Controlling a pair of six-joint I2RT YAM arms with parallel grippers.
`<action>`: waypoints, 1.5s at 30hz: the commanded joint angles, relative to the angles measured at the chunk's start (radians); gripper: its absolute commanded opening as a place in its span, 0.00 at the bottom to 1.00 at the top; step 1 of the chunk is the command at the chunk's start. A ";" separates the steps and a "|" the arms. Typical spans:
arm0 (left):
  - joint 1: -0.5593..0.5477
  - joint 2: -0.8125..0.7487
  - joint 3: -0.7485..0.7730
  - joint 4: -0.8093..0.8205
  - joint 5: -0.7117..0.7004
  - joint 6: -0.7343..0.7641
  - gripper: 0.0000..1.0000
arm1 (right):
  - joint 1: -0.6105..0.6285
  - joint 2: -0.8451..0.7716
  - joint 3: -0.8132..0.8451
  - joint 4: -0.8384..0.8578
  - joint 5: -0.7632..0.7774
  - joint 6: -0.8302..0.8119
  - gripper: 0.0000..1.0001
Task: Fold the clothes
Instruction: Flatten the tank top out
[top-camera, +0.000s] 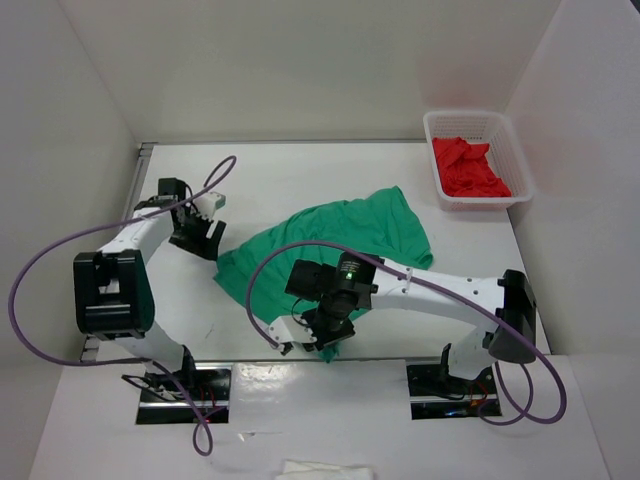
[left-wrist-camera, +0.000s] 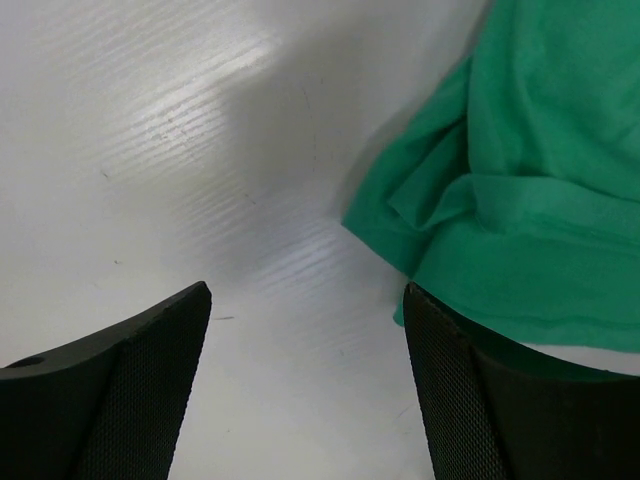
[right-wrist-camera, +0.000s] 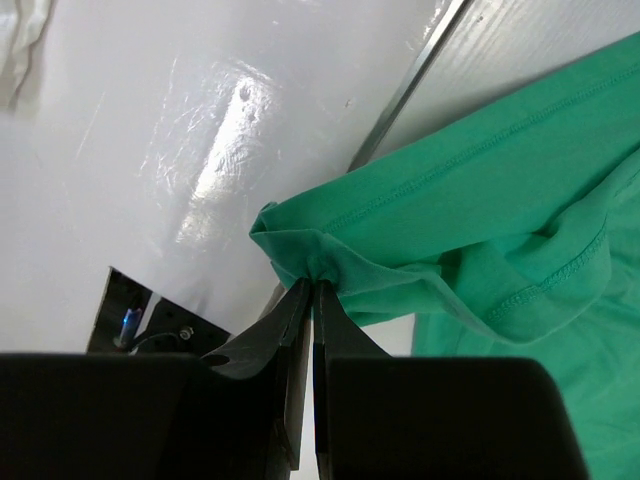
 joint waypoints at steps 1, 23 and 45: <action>-0.022 0.027 0.013 0.072 -0.056 -0.004 0.84 | 0.006 -0.035 0.012 -0.052 -0.041 -0.016 0.10; -0.110 0.174 -0.007 0.051 -0.012 0.005 0.56 | 0.006 -0.044 0.012 -0.025 -0.012 0.024 0.10; -0.009 0.093 0.255 -0.104 -0.012 0.045 0.00 | -0.268 -0.380 0.003 0.087 0.200 0.076 0.00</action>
